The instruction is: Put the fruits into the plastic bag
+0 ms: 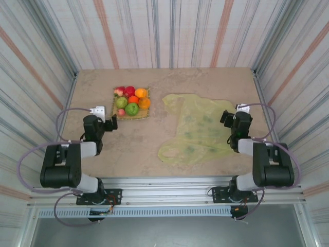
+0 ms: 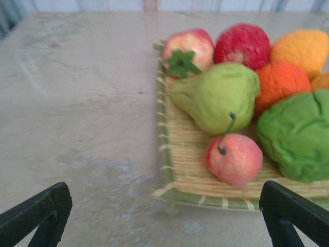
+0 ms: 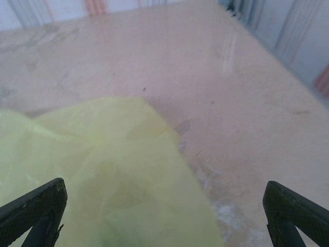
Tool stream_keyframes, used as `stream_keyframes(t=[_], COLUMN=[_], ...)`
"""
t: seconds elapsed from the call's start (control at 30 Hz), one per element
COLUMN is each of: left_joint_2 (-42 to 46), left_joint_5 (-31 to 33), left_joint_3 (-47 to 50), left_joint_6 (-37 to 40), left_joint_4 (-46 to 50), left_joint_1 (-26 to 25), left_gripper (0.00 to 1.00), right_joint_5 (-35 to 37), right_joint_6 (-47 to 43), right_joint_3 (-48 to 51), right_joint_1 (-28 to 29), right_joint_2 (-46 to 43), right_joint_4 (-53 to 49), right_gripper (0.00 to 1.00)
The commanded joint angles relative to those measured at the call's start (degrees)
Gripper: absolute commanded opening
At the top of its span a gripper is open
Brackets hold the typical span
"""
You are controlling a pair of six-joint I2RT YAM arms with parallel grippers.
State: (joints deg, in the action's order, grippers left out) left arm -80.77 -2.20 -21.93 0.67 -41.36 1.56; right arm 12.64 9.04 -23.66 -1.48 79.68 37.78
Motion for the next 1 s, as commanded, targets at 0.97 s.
stream_keyframes(t=[0.97], left_joint_2=[15.90], left_joint_5=[-6.66], left_joint_3=[-31.04], left_joint_6=[-27.04], left_joint_4=[54.76], left_joint_1=[-21.99], left_gripper=[0.98], right_joint_5=[8.28], right_joint_6=[23.98], right_joint_3=[-37.66], right_joint_1=[36.30], right_joint_2=[3.58], right_joint_4=[-61.09], right_gripper=[0.98])
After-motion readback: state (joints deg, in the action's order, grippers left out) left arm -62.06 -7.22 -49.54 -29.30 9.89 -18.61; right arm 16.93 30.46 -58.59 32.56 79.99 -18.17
